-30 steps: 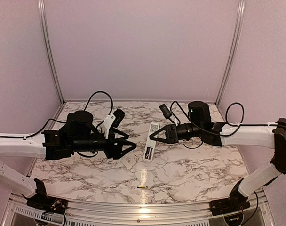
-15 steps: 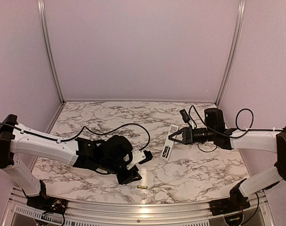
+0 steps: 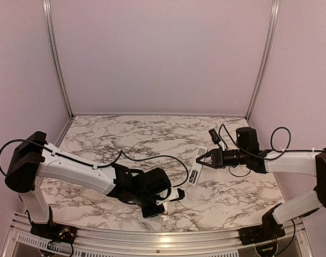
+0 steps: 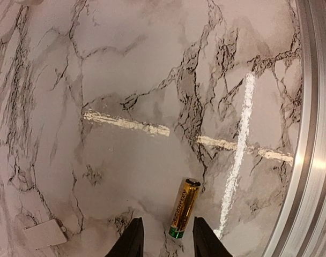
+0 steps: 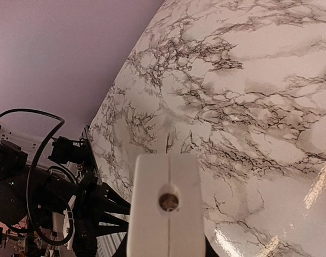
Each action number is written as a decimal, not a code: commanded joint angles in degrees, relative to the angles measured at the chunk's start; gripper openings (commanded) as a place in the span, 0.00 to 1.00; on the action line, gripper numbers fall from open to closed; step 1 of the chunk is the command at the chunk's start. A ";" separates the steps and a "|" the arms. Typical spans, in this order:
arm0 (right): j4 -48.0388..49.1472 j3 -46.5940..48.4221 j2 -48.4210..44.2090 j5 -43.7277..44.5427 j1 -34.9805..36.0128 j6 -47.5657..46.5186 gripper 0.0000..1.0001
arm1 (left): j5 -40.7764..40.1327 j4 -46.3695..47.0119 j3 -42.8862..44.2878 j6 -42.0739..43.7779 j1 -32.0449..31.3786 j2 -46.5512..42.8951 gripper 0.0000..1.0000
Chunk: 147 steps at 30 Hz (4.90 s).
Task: Load the batteries into the remote control
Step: Pick up the battery from the center of the board, then place the battery in the battery compartment.
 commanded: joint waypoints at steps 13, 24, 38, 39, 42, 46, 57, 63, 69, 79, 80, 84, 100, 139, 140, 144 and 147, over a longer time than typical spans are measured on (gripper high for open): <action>2.28 -1.16 -0.51 -1.80 -0.50 0.99 0.00 | -0.12 -2.96 2.36 3.66 -1.10 4.80 0.24; 4.10 -1.32 0.96 -2.29 -0.50 1.61 0.00 | 2.22 -1.80 0.31 2.54 -1.78 3.45 0.08; 18.65 -3.87 4.54 -5.34 1.00 9.42 0.00 | 11.27 8.58 -7.47 -11.67 2.63 -11.89 0.00; 19.63 -3.95 4.67 -5.01 1.75 9.98 0.00 | 11.07 9.46 -7.68 -13.47 3.18 -13.11 0.00; 22.95 -4.05 5.44 -4.08 3.86 11.85 0.00 | 11.27 11.82 -7.69 -19.70 5.11 -15.70 0.00; 27.00 -3.69 6.91 -2.10 6.44 14.92 0.00 | 11.78 14.03 -6.58 -26.90 6.55 -17.23 0.00; 37.04 -4.78 11.62 3.84 9.70 24.23 0.00 | 6.06 7.08 0.50 -35.87 7.11 -13.82 0.00; 39.58 -5.55 12.71 5.45 10.25 26.67 0.00 | 6.17 3.77 2.88 -37.39 7.57 -11.22 0.00; 41.92 -5.61 14.65 6.22 11.67 28.60 0.00 | 5.16 0.85 4.86 -37.64 7.91 -8.81 0.00; 44.59 -6.25 16.10 7.36 12.60 30.50 0.00 | 5.52 -2.05 7.04 -37.58 7.93 -4.75 0.00; 44.65 -6.25 16.10 7.38 12.62 30.56 0.00 | 5.44 -2.14 7.20 -37.57 7.99 -4.50 0.00; 44.80 -6.16 16.25 7.38 12.68 30.64 0.00 | 5.00 -2.95 8.18 -37.53 8.10 -3.45 0.00; 47.27 -6.28 17.31 7.75 14.05 32.01 0.00 | 3.45 -5.60 11.11 -37.99 8.63 -0.43 0.00; 48.91 -6.60 17.17 5.56 14.09 34.85 0.00 | 2.13 -2.53 6.55 -34.12 9.11 -11.80 0.34; 48.92 -6.52 17.11 5.23 14.09 34.96 0.00 | 1.25 -1.72 5.86 -33.15 9.15 -13.32 0.36; 47.77 -6.02 16.65 3.40 14.09 34.77 0.00 | -0.27 4.78 -0.37 -27.17 9.20 -22.02 0.51; 46.95 -5.36 16.45 1.33 14.03 34.72 0.00 | 1.09 11.26 -6.46 -21.10 9.16 -28.31 0.52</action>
